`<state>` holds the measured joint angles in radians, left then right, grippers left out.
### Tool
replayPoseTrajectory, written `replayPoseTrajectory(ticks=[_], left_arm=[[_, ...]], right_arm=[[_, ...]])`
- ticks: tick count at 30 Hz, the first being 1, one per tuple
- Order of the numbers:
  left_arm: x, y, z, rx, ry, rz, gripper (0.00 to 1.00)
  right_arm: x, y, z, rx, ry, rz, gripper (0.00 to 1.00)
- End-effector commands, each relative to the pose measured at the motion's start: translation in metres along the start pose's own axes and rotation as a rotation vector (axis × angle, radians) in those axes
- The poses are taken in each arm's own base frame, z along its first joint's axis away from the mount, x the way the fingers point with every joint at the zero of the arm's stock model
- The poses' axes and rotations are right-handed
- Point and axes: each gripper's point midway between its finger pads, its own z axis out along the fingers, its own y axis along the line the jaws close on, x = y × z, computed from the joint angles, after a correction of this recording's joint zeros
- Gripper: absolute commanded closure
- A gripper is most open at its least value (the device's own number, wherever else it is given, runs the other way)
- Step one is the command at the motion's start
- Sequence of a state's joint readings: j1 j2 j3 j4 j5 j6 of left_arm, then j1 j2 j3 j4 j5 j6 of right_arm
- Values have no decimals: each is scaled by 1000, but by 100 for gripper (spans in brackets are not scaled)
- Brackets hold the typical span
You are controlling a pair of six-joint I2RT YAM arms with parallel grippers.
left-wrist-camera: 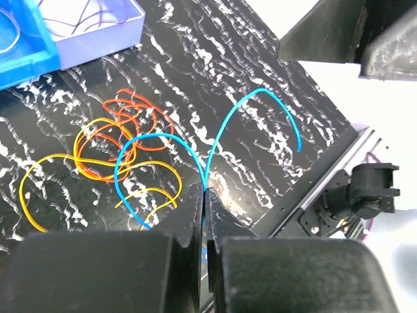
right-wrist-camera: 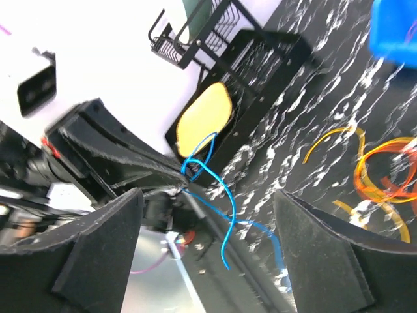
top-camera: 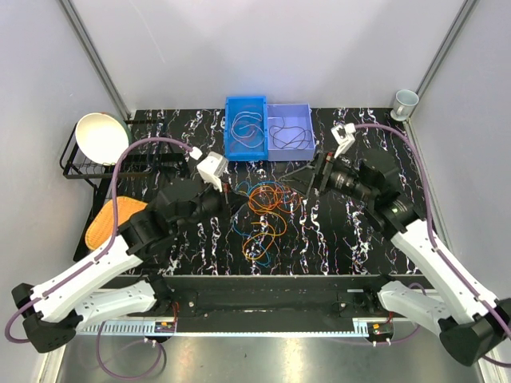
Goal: Untangle the cables
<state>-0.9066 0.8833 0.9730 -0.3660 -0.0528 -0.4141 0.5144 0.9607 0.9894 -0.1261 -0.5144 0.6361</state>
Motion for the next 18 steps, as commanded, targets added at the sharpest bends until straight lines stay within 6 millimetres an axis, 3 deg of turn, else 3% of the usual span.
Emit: replayPoseTrajectory(ticks=[1,5,9,13,18], left_arm=[[16,21,5,-83,15,3,100],[23,50,10,-245,0,-50,100],[27,76,11,-403,-35,-145,100],[25,79,13,-435,-78,-238,100],[23,72,19,-402,-80,-262,100]], right_arm=[[-6,27,3,-73,29,134,16],[-19,40,1,-70,8,135,21],[-12,24,9,57,32,126,28],[-2,16,23,116,62,127,30],[30,7,51,147,139,175,32]])
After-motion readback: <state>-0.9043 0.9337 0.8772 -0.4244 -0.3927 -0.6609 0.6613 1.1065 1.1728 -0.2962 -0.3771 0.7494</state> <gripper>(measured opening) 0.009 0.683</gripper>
